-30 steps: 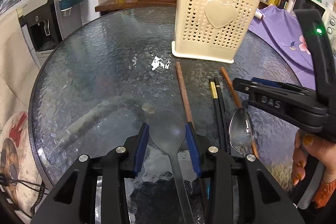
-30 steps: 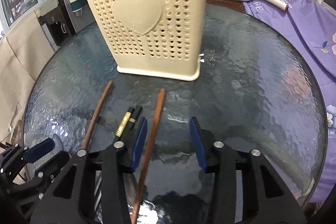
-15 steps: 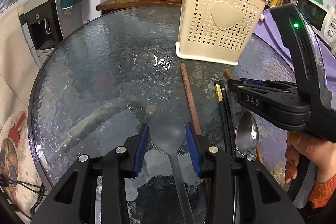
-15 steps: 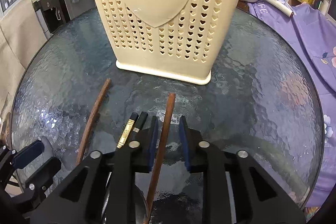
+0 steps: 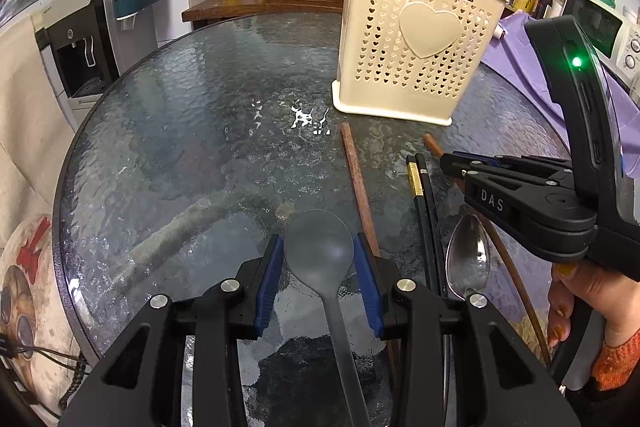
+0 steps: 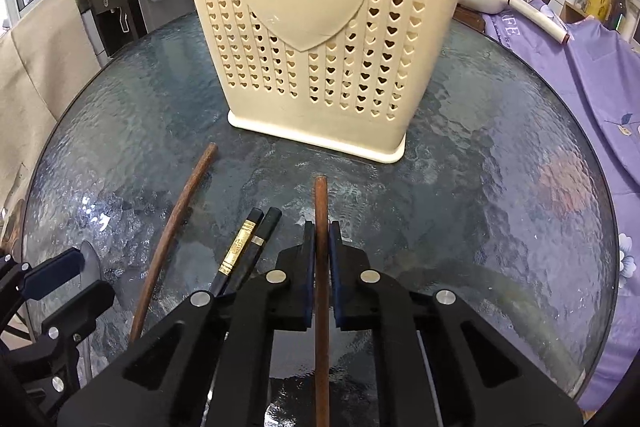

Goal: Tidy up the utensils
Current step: 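Close the right gripper on a brown chopstick while the left grips a metal spoon, then lift the chopstick with the right tool while the left carries the spoon over the basket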

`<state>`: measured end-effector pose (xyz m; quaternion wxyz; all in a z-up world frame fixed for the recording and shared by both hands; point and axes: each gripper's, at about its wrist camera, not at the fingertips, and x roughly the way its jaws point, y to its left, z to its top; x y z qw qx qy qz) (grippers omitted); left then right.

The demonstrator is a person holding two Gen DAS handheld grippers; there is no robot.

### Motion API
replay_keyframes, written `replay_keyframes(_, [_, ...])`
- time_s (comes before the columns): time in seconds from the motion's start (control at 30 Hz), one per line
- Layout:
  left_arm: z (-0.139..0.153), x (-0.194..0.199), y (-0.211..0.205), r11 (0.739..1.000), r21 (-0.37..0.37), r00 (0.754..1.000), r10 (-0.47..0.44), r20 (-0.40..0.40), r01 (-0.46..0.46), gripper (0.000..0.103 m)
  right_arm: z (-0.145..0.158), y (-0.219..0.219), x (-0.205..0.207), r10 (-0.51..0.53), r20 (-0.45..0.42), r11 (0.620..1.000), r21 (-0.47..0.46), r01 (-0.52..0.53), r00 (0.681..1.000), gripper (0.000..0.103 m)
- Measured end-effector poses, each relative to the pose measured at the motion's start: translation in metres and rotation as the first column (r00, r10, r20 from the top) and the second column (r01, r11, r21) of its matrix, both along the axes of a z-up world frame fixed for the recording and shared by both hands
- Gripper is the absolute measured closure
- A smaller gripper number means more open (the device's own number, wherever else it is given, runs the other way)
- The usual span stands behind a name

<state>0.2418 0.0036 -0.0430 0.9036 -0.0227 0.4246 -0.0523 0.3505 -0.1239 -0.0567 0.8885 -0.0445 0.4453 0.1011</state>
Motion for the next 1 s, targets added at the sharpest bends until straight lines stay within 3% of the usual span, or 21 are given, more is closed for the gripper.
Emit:
replay_keyframes(0.27, [0.006,0.000,-0.001,1.000,0.003,1.000,-0.004,0.016,0.004,0.067,0.001,-0.007,0.000,0.005,0.004,1.000,0.013,-0.005,1.000,0.096])
replay_keyframes(0.47, [0.014,0.001,0.003,1.000,-0.001,0.999,0.000,0.035,0.000,0.067,0.014,-0.016,-0.008,0.016,0.059,0.998,0.052,-0.019,0.998,0.096])
replay_keyframes(1.0, [0.066,0.003,-0.002,0.998,-0.022,0.985,-0.055,0.165,0.059,0.067,0.109,-0.068,-0.045,0.015,0.282,0.962,0.258,-0.091,0.959,0.096])
